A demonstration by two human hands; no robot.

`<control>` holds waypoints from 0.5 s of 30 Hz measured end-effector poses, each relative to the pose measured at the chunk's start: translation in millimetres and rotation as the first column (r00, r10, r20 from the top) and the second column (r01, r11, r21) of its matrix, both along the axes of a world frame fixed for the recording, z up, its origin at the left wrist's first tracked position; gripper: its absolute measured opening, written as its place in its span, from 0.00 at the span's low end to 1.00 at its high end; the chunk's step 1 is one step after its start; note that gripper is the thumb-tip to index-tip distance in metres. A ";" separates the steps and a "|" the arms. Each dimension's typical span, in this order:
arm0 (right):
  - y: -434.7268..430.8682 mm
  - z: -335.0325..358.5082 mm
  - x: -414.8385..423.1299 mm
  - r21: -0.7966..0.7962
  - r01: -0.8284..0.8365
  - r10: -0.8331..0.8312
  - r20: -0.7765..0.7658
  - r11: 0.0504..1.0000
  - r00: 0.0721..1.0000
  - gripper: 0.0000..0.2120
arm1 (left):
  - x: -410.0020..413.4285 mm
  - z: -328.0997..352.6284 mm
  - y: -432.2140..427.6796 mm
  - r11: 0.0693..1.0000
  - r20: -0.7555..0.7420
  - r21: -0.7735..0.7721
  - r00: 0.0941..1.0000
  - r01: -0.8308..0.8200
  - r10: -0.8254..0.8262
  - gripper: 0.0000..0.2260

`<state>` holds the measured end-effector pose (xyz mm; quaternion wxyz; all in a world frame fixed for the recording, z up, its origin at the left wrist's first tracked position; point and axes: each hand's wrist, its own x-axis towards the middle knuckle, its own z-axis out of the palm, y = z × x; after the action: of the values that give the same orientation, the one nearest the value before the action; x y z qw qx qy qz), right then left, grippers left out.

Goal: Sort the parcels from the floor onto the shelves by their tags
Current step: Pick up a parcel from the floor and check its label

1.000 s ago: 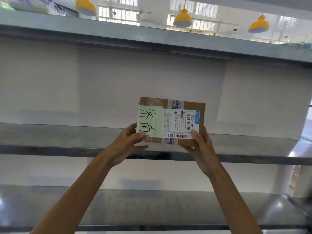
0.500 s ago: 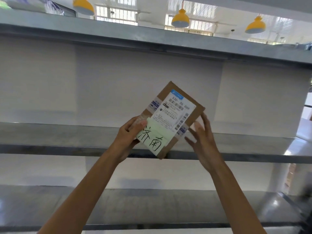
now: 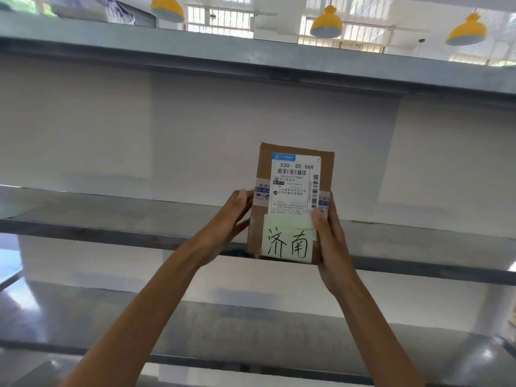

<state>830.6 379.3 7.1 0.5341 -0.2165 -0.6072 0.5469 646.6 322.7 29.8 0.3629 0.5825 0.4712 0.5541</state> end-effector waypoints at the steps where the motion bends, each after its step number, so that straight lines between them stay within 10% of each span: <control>1: -0.3 -1.2 -4.0 0.007 -0.003 0.003 -0.003 1.000 1.000 0.28 | -1.4 -1.7 -2.0 0.999 -0.028 0.005 0.999 -0.031 0.031 0.18; 15: -32.7 -5.9 -112.8 0.093 -0.275 0.278 -0.018 0.957 0.961 0.28 | -56.3 1.1 -75.5 0.930 -0.065 0.106 0.931 -0.351 0.359 0.08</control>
<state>717.8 346.7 1.2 0.4711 -0.0967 -0.6471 0.5915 590.3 247.2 31.0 0.2092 0.5265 0.5573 0.6070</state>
